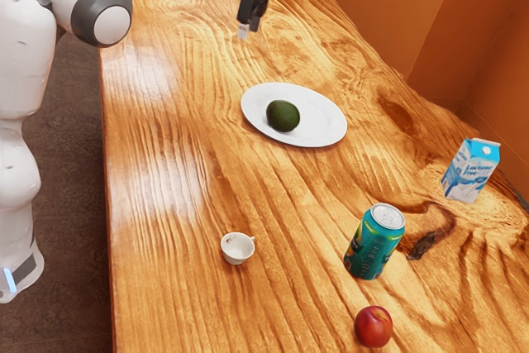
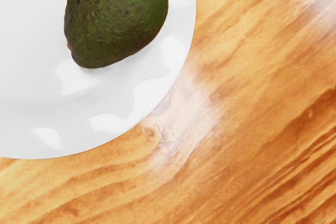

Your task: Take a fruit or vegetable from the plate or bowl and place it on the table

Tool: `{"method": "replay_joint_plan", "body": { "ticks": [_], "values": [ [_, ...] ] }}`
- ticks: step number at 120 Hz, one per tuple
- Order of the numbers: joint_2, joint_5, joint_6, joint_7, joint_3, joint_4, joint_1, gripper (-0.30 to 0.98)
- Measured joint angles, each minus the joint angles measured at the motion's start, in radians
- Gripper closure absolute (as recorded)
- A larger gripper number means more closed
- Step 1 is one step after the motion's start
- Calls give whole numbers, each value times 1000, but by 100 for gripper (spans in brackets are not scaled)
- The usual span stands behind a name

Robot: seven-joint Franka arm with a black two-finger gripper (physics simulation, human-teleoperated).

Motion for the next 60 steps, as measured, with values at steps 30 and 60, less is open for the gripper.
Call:
{"method": "replay_joint_plan", "body": {
  "ticks": [30,60],
  "values": [
    [1,1,6,90,0,0,-1,0],
    [-143,2,1,141,3,96,-4,0]
  ]
}}
